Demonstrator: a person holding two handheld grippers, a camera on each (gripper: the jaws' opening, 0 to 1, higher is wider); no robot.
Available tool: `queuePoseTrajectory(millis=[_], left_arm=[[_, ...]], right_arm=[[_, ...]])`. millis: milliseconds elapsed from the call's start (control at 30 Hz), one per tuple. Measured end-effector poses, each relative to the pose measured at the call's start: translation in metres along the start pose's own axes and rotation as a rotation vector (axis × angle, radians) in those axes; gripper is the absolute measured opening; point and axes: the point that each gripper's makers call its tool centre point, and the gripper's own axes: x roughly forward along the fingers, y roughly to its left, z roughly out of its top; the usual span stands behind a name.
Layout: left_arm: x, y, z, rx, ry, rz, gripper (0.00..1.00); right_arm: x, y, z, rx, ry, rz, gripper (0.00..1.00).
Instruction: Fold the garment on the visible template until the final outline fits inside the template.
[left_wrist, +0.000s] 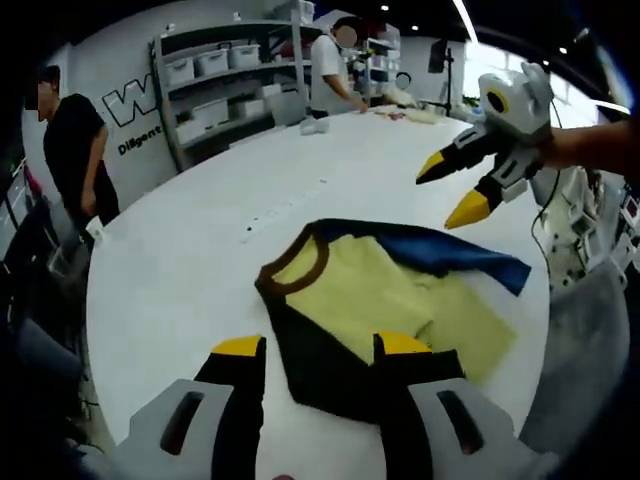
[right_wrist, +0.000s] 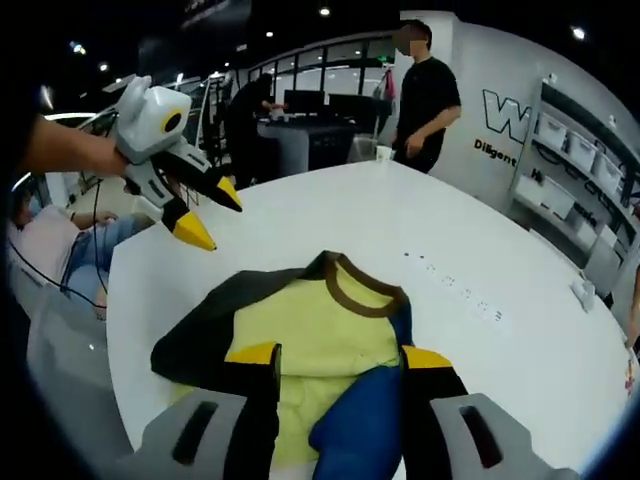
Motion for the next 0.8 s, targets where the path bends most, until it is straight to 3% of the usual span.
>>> queuePoseTrajectory(millis=[367, 533, 800], left_arm=[[-0.004, -0.042, -0.035, -0.01, 0.042, -0.031, 0.4], [-0.009, -0.049, -0.04, -0.016, 0.042, -0.029, 0.4], [-0.008, -0.064, -0.064, -0.046, 0.073, -0.032, 0.38]], right_arm=[[-0.012, 0.036, -0.018, -0.037, 0.011, 0.06, 0.42], [-0.016, 0.044, -0.026, -0.036, 0.018, 0.077, 0.41], [-0.022, 0.065, -0.041, -0.034, 0.02, 0.118, 0.42]])
